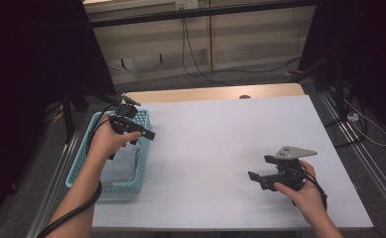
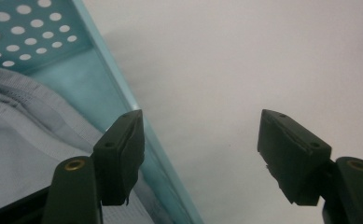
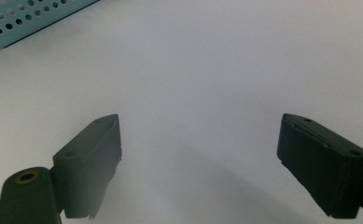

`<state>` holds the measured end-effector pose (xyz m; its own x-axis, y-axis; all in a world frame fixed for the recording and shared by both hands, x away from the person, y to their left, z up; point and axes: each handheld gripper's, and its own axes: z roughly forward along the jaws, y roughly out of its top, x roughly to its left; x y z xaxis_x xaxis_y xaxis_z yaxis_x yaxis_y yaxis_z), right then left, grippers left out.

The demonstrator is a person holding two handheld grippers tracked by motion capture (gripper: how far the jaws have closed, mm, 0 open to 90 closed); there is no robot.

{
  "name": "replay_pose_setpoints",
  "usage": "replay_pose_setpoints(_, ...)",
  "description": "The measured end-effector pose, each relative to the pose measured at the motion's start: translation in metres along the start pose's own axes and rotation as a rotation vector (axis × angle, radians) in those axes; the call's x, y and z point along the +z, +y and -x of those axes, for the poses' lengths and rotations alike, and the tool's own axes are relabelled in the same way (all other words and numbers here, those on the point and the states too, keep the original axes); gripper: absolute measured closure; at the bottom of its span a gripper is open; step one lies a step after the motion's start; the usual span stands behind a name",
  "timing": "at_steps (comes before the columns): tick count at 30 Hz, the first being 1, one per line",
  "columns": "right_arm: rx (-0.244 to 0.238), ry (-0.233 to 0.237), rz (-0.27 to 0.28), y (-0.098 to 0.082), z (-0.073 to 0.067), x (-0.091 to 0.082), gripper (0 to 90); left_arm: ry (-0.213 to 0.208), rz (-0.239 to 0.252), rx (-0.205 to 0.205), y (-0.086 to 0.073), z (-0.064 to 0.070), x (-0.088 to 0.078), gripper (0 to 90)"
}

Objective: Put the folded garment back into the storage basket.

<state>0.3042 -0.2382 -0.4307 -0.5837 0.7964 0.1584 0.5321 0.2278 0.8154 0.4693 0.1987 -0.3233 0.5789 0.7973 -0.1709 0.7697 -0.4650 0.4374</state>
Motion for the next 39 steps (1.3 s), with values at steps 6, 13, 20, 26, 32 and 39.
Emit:
replay_pose_setpoints(6,-0.001,0.002,-0.001,0.0,0.0,-0.001,13.9,-0.011,0.008,0.031,0.004,0.012,0.002,30.6)
replay_pose_setpoints(13,0.004,-0.003,0.011,0.001,0.002,-0.004,14.0,-0.033,0.001,0.056,0.009,0.025,0.008,29.0)
replay_pose_setpoints(20,0.005,-0.006,0.018,0.0,0.001,-0.007,14.0,-0.055,-0.005,0.087,0.012,0.038,0.014,27.3)
replay_pose_setpoints(26,0.019,-0.001,0.02,-0.002,0.002,-0.011,13.9,-0.075,0.004,0.098,0.013,0.045,0.018,26.2)
replay_pose_setpoints(32,0.022,0.004,0.011,-0.008,0.001,-0.016,13.9,-0.087,0.002,0.121,0.011,0.053,0.023,25.5)
replay_pose_setpoints(39,0.001,0.013,-0.009,-0.011,-0.002,-0.016,14.0,-0.092,0.001,0.145,0.009,0.062,0.027,24.2)
